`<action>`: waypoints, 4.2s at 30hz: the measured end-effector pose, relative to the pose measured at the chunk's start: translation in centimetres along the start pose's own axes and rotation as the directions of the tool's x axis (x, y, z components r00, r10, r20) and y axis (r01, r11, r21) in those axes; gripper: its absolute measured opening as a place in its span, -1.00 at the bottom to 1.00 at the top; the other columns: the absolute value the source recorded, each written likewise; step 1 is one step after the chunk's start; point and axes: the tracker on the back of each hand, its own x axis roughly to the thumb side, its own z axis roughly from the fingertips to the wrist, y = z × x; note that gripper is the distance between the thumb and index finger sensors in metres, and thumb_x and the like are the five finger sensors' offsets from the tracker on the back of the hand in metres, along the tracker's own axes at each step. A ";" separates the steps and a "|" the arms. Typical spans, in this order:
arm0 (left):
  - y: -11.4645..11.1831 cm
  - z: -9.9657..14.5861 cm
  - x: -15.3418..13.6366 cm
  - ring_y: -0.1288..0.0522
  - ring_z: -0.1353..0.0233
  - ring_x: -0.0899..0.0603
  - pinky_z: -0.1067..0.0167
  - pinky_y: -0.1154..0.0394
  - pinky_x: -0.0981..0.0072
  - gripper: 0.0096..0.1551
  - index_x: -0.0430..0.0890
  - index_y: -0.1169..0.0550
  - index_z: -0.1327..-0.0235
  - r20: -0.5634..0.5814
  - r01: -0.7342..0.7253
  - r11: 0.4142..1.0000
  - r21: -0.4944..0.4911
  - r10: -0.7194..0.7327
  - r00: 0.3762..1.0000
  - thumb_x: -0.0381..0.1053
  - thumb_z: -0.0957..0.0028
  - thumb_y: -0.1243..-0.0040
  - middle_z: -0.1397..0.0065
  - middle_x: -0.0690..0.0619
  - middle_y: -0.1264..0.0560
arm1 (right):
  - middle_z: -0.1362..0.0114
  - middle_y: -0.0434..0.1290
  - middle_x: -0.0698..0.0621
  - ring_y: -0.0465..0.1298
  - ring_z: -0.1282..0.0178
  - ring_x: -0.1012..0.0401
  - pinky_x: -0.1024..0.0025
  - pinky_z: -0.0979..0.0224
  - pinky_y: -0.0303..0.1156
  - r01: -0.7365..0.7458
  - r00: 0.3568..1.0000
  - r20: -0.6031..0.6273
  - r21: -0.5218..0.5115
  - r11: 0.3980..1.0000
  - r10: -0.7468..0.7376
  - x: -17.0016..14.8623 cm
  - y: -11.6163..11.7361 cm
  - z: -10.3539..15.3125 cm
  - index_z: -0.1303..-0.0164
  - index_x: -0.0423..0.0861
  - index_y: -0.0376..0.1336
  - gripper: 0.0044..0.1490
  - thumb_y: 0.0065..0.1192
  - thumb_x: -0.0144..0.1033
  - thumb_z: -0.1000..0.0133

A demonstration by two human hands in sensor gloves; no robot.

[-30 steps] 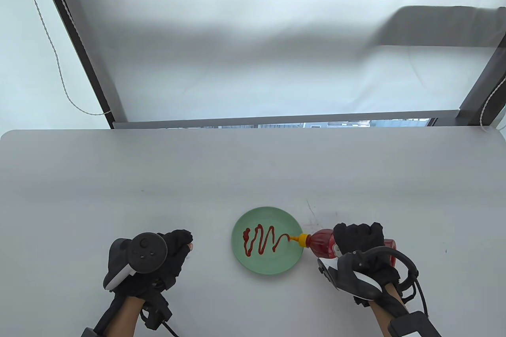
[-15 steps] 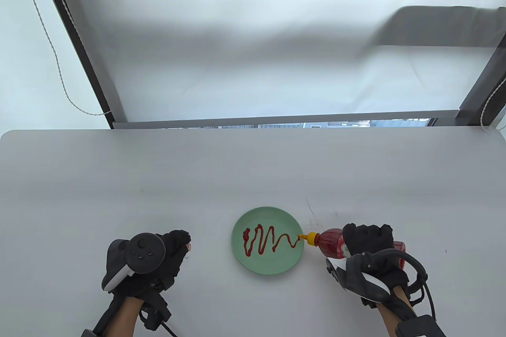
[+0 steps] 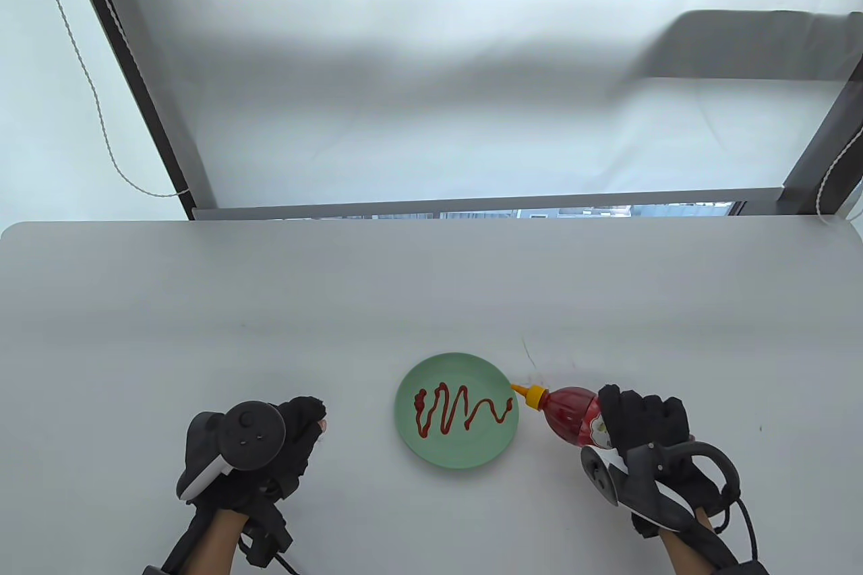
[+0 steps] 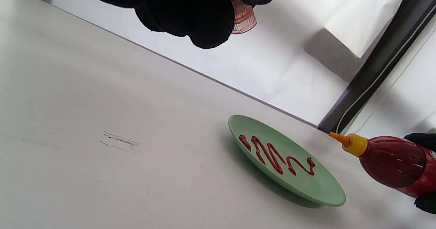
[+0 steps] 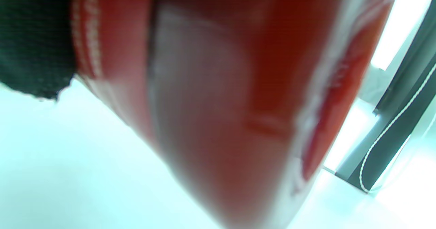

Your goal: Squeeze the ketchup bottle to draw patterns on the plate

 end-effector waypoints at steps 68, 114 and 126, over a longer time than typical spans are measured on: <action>2.3 -7.2 18.2 -0.52 -0.17 -0.29 -0.09 -0.45 -0.19 -0.55 -0.18 -0.41 -0.37 0.418 -0.366 0.930 0.040 0.317 0.851 -0.02 -0.31 0.00 -0.12 -0.11 -0.61 | -0.58 0.43 -0.25 0.49 -0.48 -0.11 -0.26 -0.59 0.38 0.892 0.447 0.050 -0.094 0.442 -0.893 0.7 -3.4 4.4 -0.75 -0.14 0.08 0.34 0.61 0.42 0.00; 1.4 -7.4 18.7 -0.61 0.01 -0.21 0.08 -0.52 -0.14 -0.44 -0.22 -0.56 -0.17 0.318 -0.143 0.987 0.067 0.115 0.941 0.22 -0.24 -0.14 0.19 0.03 -0.68 | -0.59 0.41 -0.26 0.48 -0.49 -0.13 -0.27 -0.58 0.39 0.879 0.476 0.053 -0.062 0.473 -0.878 1.5 -3.0 4.3 -0.75 -0.14 0.07 0.34 0.60 0.41 -0.01; 1.7 -6.9 19.1 -0.60 0.03 -0.21 0.09 -0.51 -0.13 -0.26 -0.27 -0.49 -0.32 0.346 -0.197 0.979 0.057 0.165 0.924 0.29 -0.19 -0.19 0.19 0.04 -0.66 | -0.62 0.39 -0.27 0.49 -0.52 -0.14 -0.30 -0.55 0.42 0.886 0.463 0.041 -0.052 0.461 -0.885 1.5 -2.9 4.2 -0.75 -0.15 0.06 0.34 0.64 0.36 -0.01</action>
